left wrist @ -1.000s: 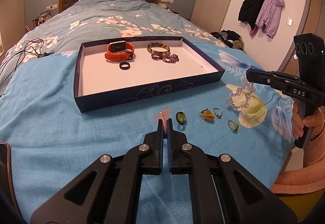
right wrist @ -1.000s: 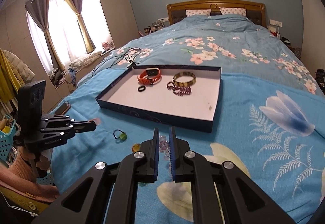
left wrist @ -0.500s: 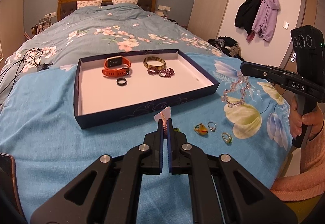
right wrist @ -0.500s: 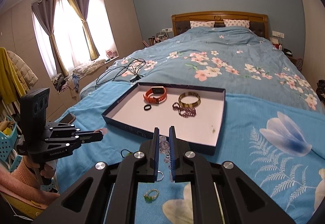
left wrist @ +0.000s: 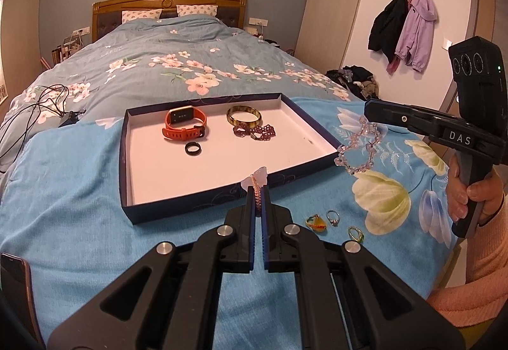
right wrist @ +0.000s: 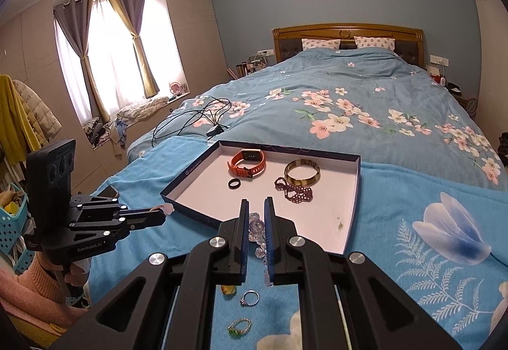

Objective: Organize jewelry
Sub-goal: 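Carry the hair tie with the left tool while the right tool carries the clear bracelet into the box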

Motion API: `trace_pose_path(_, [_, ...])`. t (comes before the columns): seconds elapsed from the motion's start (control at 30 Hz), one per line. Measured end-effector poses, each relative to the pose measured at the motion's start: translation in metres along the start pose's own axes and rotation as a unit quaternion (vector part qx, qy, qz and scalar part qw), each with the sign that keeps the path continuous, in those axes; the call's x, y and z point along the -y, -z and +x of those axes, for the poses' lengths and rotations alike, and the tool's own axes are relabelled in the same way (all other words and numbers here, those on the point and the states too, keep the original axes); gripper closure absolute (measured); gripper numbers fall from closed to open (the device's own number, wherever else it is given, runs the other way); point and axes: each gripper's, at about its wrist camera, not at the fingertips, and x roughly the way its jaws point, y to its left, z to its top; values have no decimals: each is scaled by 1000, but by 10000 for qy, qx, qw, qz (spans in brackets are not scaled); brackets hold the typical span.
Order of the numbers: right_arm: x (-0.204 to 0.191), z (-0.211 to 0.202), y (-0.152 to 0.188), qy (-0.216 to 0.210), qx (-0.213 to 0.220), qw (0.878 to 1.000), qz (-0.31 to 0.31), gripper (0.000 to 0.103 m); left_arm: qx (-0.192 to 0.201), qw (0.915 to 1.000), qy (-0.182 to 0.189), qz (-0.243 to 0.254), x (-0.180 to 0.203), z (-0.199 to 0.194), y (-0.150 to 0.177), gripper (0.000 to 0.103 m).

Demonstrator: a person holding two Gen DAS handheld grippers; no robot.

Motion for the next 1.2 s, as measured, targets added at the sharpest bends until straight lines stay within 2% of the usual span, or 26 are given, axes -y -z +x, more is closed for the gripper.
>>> trace_pose_path(1.2, [8,23,-26,41,67,10000,14,95,79,9997,-231,14,-9,14,-22,100])
